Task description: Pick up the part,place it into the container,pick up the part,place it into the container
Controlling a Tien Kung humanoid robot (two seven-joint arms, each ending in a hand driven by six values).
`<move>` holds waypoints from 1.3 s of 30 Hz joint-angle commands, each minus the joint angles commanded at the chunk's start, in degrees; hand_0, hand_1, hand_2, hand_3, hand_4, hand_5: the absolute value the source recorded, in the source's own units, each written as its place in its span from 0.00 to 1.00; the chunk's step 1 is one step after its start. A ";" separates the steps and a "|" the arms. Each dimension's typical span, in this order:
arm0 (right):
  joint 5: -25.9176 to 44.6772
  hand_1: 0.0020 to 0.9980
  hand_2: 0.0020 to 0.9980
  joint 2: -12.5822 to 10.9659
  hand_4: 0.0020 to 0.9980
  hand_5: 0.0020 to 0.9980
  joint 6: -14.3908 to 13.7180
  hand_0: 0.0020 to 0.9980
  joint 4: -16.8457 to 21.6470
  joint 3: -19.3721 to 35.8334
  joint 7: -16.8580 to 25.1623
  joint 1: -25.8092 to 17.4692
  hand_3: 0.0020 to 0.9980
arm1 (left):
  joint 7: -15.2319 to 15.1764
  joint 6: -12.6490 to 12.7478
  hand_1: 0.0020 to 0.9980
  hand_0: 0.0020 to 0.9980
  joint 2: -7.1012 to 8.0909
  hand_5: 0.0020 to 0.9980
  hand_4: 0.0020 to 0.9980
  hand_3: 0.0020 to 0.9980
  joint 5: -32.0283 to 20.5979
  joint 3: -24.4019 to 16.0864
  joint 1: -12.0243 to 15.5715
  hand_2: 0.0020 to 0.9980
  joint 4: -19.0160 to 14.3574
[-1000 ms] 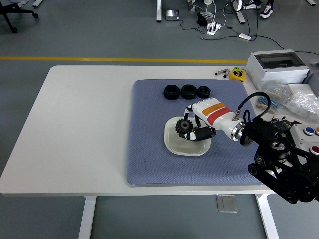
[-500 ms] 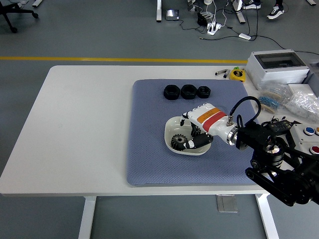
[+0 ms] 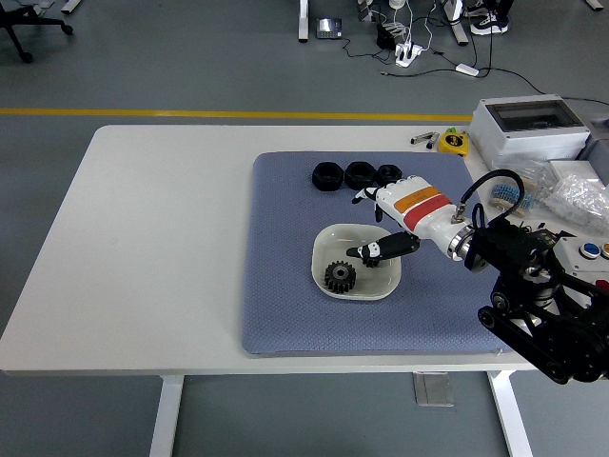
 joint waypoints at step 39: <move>82.16 0.86 0.87 -8.33 1.00 0.88 6.62 0.91 10.96 17.14 10.90 -18.56 0.88 | -0.31 0.40 0.71 0.70 -0.51 0.66 0.67 0.65 -0.31 0.14 -0.17 0.74 0.28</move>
